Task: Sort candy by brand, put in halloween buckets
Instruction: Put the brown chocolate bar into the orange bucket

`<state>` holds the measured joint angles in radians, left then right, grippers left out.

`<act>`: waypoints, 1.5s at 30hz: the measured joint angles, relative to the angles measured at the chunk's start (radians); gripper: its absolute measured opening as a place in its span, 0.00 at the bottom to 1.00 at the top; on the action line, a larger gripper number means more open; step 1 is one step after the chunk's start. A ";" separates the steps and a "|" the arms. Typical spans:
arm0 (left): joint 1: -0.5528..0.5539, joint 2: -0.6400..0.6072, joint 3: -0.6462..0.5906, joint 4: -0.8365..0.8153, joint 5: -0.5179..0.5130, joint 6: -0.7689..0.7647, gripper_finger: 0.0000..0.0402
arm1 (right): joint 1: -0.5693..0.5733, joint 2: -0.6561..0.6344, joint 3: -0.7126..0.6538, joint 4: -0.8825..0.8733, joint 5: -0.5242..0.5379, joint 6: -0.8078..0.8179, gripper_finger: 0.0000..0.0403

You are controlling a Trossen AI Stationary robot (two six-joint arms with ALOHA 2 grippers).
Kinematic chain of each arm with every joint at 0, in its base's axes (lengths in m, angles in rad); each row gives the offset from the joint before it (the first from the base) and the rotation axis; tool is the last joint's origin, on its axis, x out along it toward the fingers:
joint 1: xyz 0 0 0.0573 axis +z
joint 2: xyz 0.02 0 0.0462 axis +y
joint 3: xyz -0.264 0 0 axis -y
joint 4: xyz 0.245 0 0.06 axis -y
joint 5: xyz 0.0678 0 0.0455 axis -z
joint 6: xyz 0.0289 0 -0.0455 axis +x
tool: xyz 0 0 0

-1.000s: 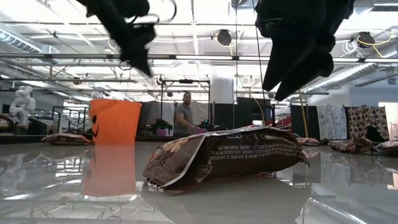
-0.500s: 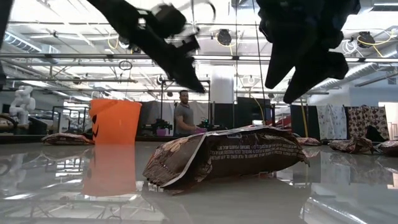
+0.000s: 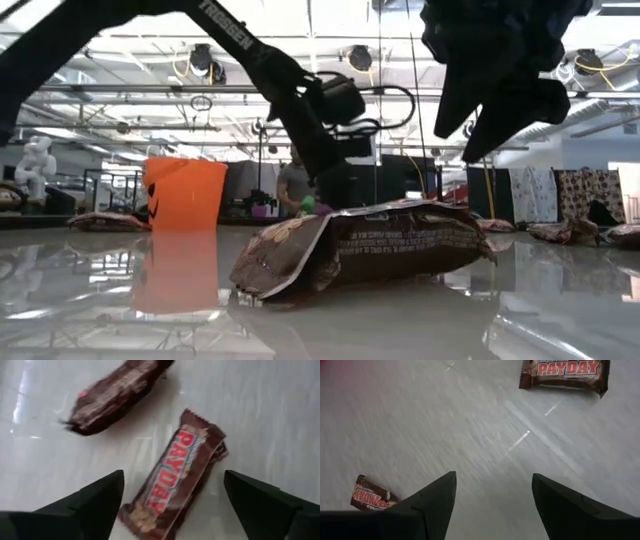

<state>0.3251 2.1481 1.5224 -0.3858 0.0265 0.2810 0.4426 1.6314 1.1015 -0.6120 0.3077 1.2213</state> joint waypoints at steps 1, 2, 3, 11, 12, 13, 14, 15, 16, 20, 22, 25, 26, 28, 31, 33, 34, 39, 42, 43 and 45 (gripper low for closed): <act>-0.001 0.012 0.010 -0.011 0.012 0.003 0.88 | 0.000 0.000 0.000 -0.001 0.000 -0.001 0.62; -0.001 0.022 0.023 -0.024 0.027 0.012 0.88 | 0.001 0.000 0.000 -0.002 0.000 -0.002 0.62; -0.001 0.034 0.033 -0.031 0.029 0.019 0.88 | 0.001 0.000 0.000 -0.005 0.000 -0.002 0.62; -0.004 0.041 0.079 -0.234 0.042 0.040 0.86 | 0.003 0.000 0.000 -0.017 0.004 -0.007 0.62; -0.004 0.041 0.080 -0.244 0.044 0.042 0.84 | 0.003 0.000 0.000 -0.016 0.005 -0.008 0.62; -0.004 0.041 0.080 -0.257 0.038 0.043 0.81 | 0.003 0.000 0.000 -0.017 0.004 -0.012 0.62; -0.005 0.041 0.080 -0.264 0.034 0.042 0.79 | 0.003 0.000 0.000 -0.017 0.005 -0.017 0.62; -0.005 0.041 0.080 -0.267 0.034 0.039 0.76 | 0.003 0.000 0.000 -0.016 0.005 -0.025 0.62; -0.005 0.041 0.080 -0.269 0.034 0.037 0.72 | 0.003 0.000 0.000 -0.015 0.005 -0.030 0.62; -0.007 0.041 0.078 -0.275 0.035 0.002 0.57 | 0.003 0.000 0.000 -0.013 0.005 -0.032 0.62; -0.008 0.041 0.078 -0.278 0.033 -0.012 0.48 | 0.003 0.000 0.000 -0.008 0.005 -0.032 0.62; -0.008 0.041 0.078 -0.284 0.017 -0.025 0.33 | 0.003 0.000 0.000 0.006 0.005 -0.032 0.62; -0.008 0.041 0.078 -0.286 0.009 -0.033 0.29 | 0.003 0.000 0.000 0.007 0.005 -0.032 0.62; -0.007 0.041 0.078 -0.293 0.002 -0.039 0.20 | 0.004 0.000 0.000 0.011 0.005 -0.032 0.62; -0.006 0.031 0.078 -0.326 -0.004 -0.040 0.11 | 0.004 0.000 0.000 0.011 0.005 -0.032 0.62; -0.004 0.021 0.076 -0.374 -0.017 -0.039 0.10 | 0.004 0.000 0.000 0.011 0.005 -0.032 0.62; -0.002 0.008 0.074 -0.394 -0.017 -0.039 0.10 | 0.004 0.000 0.000 0.011 0.005 -0.034 0.62; 0.017 -0.107 0.072 -0.532 -0.097 -0.001 0.13 | 0.004 0.000 0.000 0.012 0.009 -0.068 0.62; 0.032 -0.209 0.072 -0.646 -0.155 0.014 0.15 | 0.002 0.000 0.000 0.016 0.041 -0.088 0.62; 0.038 -0.245 0.072 -0.670 -0.164 0.014 0.15 | 0.002 0.000 0.000 0.016 0.062 -0.091 0.62; 0.047 -0.326 0.072 -0.727 -0.177 0.011 0.15 | 0.002 0.000 0.000 0.017 0.107 -0.105 0.62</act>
<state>0.3718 1.8226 1.5948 -1.1130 -0.1508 0.2915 0.4442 1.6314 1.1015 -0.5951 0.4144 1.1166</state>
